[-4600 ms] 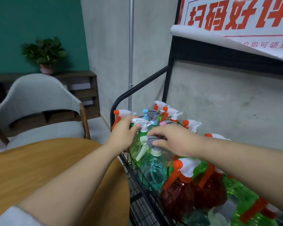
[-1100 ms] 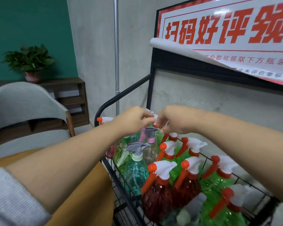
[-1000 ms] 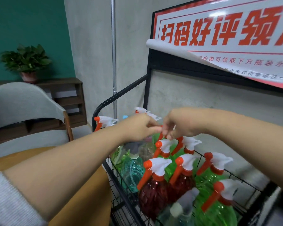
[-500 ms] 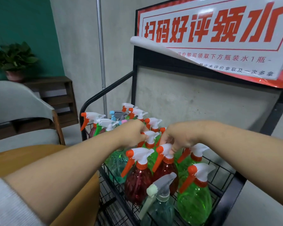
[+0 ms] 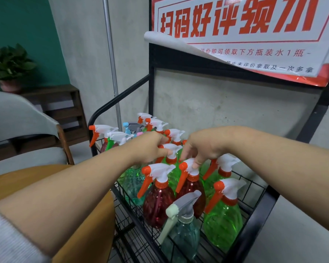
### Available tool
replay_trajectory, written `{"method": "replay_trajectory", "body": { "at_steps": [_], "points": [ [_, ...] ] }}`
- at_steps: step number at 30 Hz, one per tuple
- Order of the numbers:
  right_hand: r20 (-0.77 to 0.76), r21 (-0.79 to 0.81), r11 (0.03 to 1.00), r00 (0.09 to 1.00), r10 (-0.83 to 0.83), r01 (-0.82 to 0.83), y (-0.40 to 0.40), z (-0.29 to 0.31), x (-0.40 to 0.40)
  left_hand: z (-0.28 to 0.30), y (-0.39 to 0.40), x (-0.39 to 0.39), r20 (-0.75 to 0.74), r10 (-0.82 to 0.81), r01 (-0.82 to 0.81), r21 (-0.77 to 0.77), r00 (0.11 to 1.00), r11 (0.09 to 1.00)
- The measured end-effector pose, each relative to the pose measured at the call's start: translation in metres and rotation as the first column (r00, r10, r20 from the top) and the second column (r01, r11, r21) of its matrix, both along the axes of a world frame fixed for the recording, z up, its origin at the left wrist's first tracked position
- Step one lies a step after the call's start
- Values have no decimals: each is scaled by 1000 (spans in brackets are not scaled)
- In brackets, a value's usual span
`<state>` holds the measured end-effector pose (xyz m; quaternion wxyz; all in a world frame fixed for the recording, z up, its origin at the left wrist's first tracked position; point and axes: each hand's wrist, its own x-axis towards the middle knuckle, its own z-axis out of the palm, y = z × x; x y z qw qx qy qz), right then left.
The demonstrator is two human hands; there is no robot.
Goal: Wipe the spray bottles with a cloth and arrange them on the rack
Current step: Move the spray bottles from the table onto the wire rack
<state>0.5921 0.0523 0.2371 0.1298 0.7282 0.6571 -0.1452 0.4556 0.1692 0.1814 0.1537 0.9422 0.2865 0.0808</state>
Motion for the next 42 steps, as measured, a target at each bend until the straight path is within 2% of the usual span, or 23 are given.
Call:
{"method": "replay_trajectory", "body": {
  "at_steps": [2,6,8,11,14,16,22,31,34,37,40,42],
  "points": [
    [-28,75,997,1000,-8,11,-6,8,1,5,-3,1,24,3,-3,-16,1000,1000],
    [-106,191,982,994,26,-6,-24,23,2,15,-14,5,150,-55,47,59,987,997],
    [-137,127,992,990,17,1,-35,26,2,15,-19,8,150,-117,107,71,982,992],
    [-160,-100,995,987,-30,14,-51,24,0,13,-26,9,105,-176,170,64,979,983],
    [5,-246,968,999,-45,44,-63,19,-3,11,-31,11,83,-185,180,56,979,982],
    [85,-265,964,996,-13,35,-67,13,-3,10,-33,12,92,-181,177,42,979,983],
    [26,-262,965,1000,-12,18,-69,7,-4,11,-36,13,96,-183,181,20,978,983],
    [71,-261,964,997,-36,53,-70,11,-3,9,-36,12,87,-163,163,11,983,987],
    [49,-209,975,996,-68,77,-67,22,8,9,-29,17,137,-95,95,7,986,995],
    [-24,-42,994,994,-104,103,-56,30,26,8,-19,26,87,-56,55,8,995,998],
    [71,117,987,990,-119,110,-41,27,42,10,-13,36,13,-66,66,-2,998,998],
    [99,98,983,981,-167,157,-33,24,47,11,-11,43,-21,-87,87,-8,996,996]
  ]
}}
